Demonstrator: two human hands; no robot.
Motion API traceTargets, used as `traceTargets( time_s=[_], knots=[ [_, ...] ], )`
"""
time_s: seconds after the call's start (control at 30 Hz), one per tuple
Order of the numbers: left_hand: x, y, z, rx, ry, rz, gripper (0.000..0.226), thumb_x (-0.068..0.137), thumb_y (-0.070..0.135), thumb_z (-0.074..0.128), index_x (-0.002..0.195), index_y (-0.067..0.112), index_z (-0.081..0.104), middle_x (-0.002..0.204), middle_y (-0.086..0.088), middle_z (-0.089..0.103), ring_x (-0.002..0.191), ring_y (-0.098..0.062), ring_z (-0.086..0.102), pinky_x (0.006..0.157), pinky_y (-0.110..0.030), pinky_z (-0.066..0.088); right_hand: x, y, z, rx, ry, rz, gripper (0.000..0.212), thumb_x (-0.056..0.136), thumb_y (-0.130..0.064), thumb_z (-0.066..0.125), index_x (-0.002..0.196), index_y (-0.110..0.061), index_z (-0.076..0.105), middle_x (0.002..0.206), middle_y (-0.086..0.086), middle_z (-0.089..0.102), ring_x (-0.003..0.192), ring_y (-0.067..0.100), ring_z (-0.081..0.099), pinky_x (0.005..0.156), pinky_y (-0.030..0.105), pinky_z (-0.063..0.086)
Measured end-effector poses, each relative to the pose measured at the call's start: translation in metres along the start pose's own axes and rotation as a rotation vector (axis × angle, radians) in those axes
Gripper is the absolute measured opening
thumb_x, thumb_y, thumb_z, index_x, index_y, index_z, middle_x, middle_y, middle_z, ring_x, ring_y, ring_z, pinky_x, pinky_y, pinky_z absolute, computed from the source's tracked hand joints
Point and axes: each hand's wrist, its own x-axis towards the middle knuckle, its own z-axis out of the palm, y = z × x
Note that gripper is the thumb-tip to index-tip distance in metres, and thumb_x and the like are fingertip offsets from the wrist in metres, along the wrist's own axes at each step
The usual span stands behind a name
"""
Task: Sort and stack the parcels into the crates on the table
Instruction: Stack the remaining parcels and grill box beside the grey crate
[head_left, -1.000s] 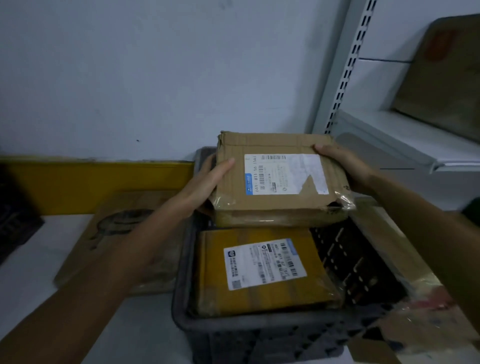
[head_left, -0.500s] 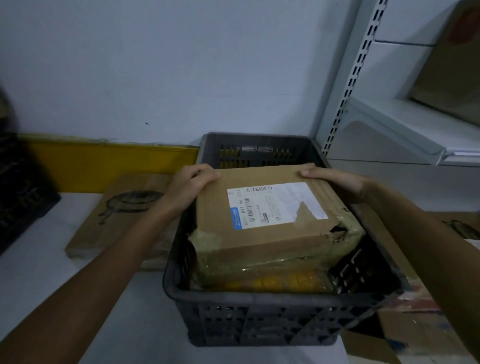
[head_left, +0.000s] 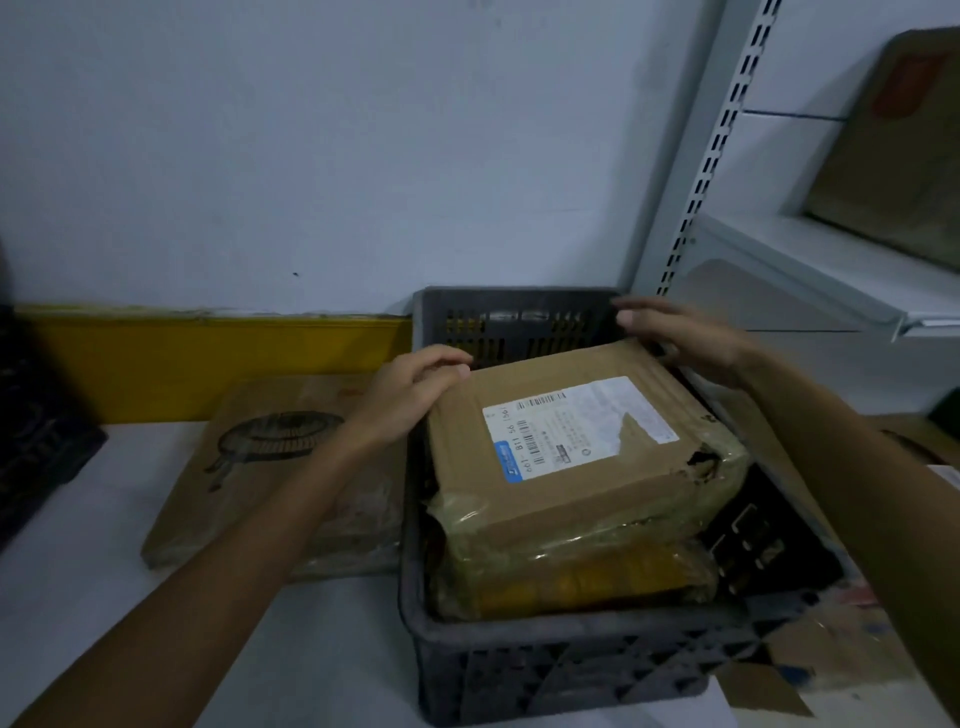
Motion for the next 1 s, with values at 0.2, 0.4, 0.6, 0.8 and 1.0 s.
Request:
traceTargets(
  time_s=[0.2,0.4,0.6,0.8,1.0],
  knots=[
    [0.008,-0.019,-0.039,-0.006,0.152,0.012,0.044,0.089,0.026,0.060,0.131,0.018,0.049,0.135,-0.001,0.051,0.125,-0.016,0.047,0.102,-0.037,0.040,0.015,-0.066,0.032,-0.055,0.109,-0.241,0.084,0.074,-0.047,0.070,0.146,-0.035,0.029,0.153,0.001,0.032,0.139,0.019,0.032,0.110,0.037,0.030],
    [-0.012,-0.059,-0.104,0.099,0.157,0.016,0.059,0.087,0.030,0.063,0.139,0.031,0.037,0.144,0.002,0.041,0.131,-0.015,0.040,0.104,-0.040,0.039,0.039,-0.135,0.101,-0.179,0.067,-0.353,0.095,0.067,-0.050,0.071,0.147,-0.035,0.023,0.152,0.003,0.032,0.137,0.020,0.035,0.107,0.036,0.035],
    [-0.034,-0.092,-0.164,0.192,0.242,0.038,0.052,0.089,0.031,0.060,0.138,0.025,0.042,0.144,0.001,0.043,0.133,-0.017,0.039,0.108,-0.042,0.035,0.070,-0.176,0.175,-0.272,0.009,-0.363,0.086,0.080,-0.039,0.070,0.149,-0.027,0.021,0.154,0.003,0.027,0.139,0.023,0.032,0.107,0.039,0.034],
    [-0.057,-0.147,-0.201,0.287,0.238,-0.103,0.042,0.092,0.031,0.056,0.133,0.027,0.048,0.141,-0.004,0.043,0.131,-0.021,0.038,0.104,-0.035,0.033,0.099,-0.187,0.242,-0.368,-0.002,-0.293,0.087,0.082,-0.043,0.068,0.150,-0.020,0.019,0.156,0.003,0.024,0.140,0.025,0.029,0.110,0.038,0.030],
    [-0.087,-0.207,-0.184,0.239,0.127,-0.329,0.058,0.088,0.038,0.060,0.140,0.026,0.037,0.144,-0.006,0.034,0.133,-0.024,0.034,0.106,-0.037,0.032,0.108,-0.111,0.308,-0.054,0.127,-0.067,0.084,0.087,-0.044,0.061,0.151,-0.016,0.016,0.156,0.007,0.023,0.142,0.027,0.025,0.109,0.040,0.030]
  ],
)
